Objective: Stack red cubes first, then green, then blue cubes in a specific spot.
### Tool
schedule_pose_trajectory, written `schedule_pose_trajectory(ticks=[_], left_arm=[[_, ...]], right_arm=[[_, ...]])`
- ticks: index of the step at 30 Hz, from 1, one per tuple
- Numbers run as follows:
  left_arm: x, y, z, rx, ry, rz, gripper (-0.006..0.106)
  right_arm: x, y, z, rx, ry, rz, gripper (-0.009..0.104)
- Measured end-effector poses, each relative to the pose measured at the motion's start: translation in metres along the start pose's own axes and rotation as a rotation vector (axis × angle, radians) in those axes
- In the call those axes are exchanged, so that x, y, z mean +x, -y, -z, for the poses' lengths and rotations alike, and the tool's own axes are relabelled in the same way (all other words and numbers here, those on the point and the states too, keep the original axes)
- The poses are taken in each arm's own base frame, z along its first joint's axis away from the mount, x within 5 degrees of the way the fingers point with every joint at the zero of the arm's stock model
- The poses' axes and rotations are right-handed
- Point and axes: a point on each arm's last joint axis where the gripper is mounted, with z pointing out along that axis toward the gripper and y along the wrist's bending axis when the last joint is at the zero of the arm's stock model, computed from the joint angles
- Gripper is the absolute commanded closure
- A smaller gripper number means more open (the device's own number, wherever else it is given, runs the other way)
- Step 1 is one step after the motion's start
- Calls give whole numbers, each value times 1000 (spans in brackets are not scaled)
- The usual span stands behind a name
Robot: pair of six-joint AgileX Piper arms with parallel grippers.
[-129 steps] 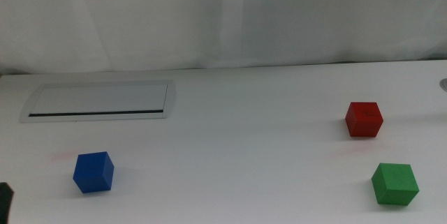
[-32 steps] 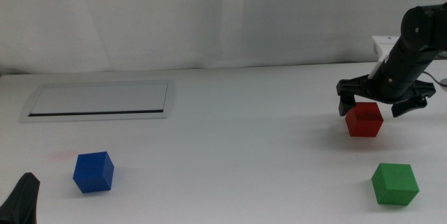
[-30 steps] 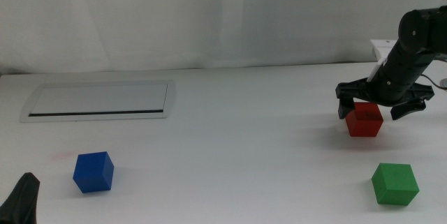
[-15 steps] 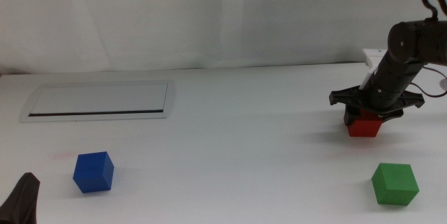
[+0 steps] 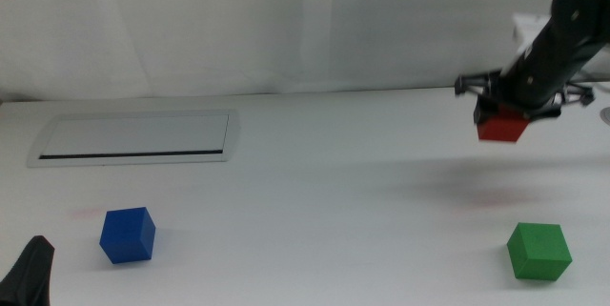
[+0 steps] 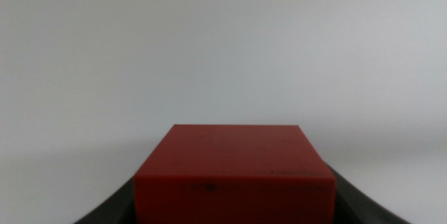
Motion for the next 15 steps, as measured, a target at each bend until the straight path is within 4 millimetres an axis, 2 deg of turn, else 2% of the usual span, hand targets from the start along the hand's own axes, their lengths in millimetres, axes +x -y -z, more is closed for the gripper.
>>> schedule_pose_trajectory(ticks=[4,8,11,15], left_arm=[[0,0,0,0,0,0,10],[0,0,0,0,1,0,10],[0,0,0,0,1,0,10],[0,0,0,0,1,0,10]], right_arm=[[7,-18,42,-12,38,2,98],[23,-48,77,-38,67,13,98],[39,-74,98,-68,80,48,98],[66,-114,111,-72,81,103,98]])
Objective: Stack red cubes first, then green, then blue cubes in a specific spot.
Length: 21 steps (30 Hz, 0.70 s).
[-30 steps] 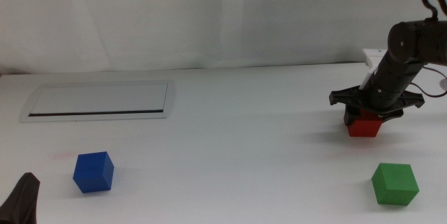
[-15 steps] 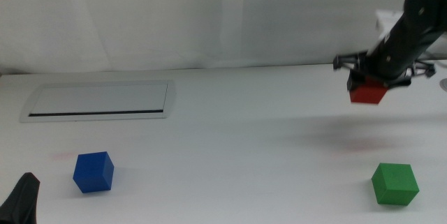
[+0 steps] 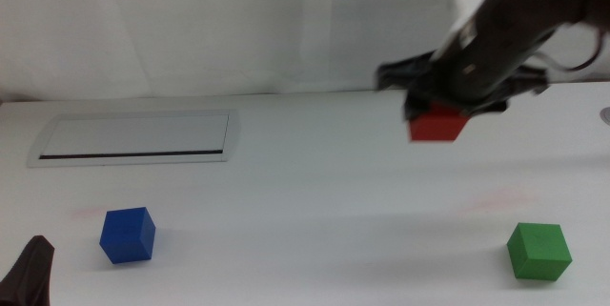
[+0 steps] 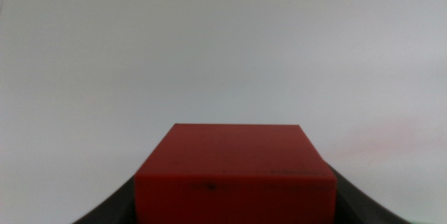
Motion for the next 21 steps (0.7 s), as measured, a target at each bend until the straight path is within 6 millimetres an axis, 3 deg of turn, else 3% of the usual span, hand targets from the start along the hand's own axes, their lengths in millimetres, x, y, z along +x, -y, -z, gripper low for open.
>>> schedule_pose_trajectory(ticks=[1,4,5,9,14,21], left_arm=[[0,0,0,0,2,0,10],[0,0,0,0,2,0,10],[0,0,0,0,2,0,10],[0,0,0,0,2,0,10],[0,0,0,0,2,-2,12],[0,0,0,0,2,-8,13]], right_arm=[[14,-16,-3,19,-8,19,98],[44,-38,-13,35,-49,39,98],[63,-51,-20,28,-69,36,98],[97,-75,-29,-24,-74,40,98],[116,-89,-36,-49,-70,22,98],[129,-98,-63,-11,-135,37,98]])
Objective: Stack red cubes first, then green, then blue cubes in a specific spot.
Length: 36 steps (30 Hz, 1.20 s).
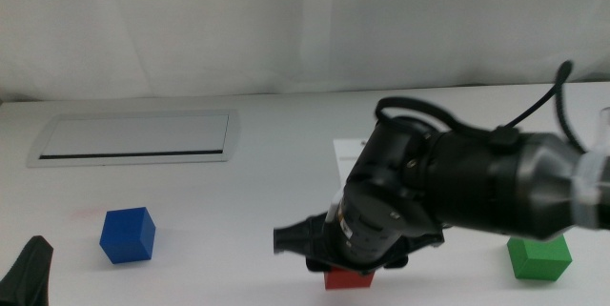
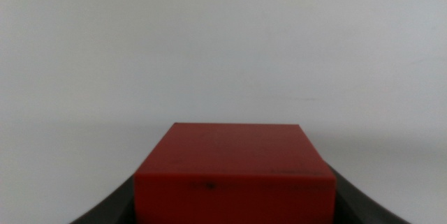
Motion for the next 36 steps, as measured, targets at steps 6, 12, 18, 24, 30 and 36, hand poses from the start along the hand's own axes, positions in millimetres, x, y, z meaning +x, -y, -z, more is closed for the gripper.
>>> schedule_pose_trajectory(ticks=[6,12,18,24,30,36], left_arm=[[0,0,0,0,0,0,13],[0,0,0,0,0,-2,13],[0,0,0,0,0,-2,13],[0,0,0,0,0,-2,13],[0,0,0,0,0,-2,13],[-1,0,0,1,7,-2,13]], right_arm=[[8,-2,-31,56,-62,14,98],[11,-6,-52,59,-75,23,98],[11,-6,-56,64,-78,26,89],[11,-8,-60,53,-73,27,-5],[12,-8,-62,58,-77,27,-8],[6,-6,-39,32,-33,58,-8]])
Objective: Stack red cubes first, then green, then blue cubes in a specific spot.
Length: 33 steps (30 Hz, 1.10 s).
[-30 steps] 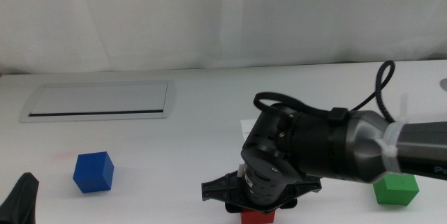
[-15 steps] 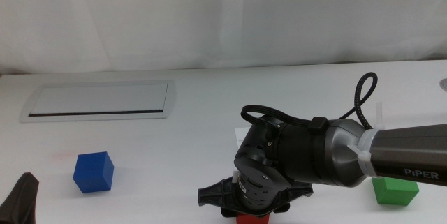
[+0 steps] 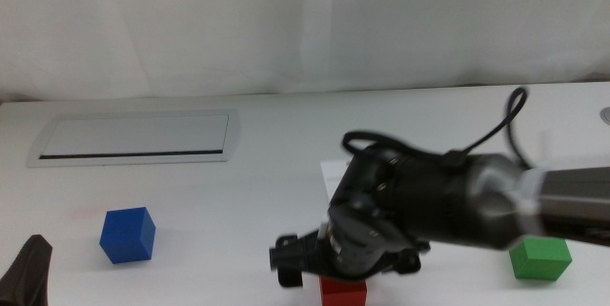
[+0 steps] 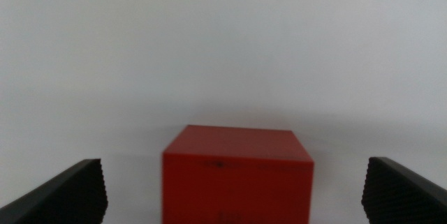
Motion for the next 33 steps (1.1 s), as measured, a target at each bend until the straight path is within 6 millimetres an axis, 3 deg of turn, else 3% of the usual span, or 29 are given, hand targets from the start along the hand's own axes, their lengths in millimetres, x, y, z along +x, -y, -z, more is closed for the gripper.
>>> schedule_pose_trajectory(ticks=[5,6,10,13,16,18,19,21,26,28,33], left_arm=[[0,0,0,0,0,0,13],[0,0,0,0,0,0,13],[0,0,0,0,0,0,13],[0,0,0,0,0,0,13],[0,0,0,0,0,0,12],[0,0,0,0,0,0,13],[0,0,0,0,0,0,13],[0,0,0,0,0,0,13],[0,0,0,0,0,0,13],[0,0,0,0,0,0,13],[0,0,0,0,0,0,13]], right_arm=[[-8,7,44,-58,110,29,-8],[-11,12,65,-77,163,43,-8],[-15,31,115,-109,280,48,-8],[-18,57,146,-101,330,23,-8],[-17,95,180,-57,371,-12,-8],[-13,118,198,-20,384,-32,-8],[-5,142,215,26,380,-52,-8],[4,160,230,49,391,-66,-8],[28,185,244,15,394,-92,-7],[47,195,239,1,373,-112,-7],[66,204,210,53,287,-124,-7]])
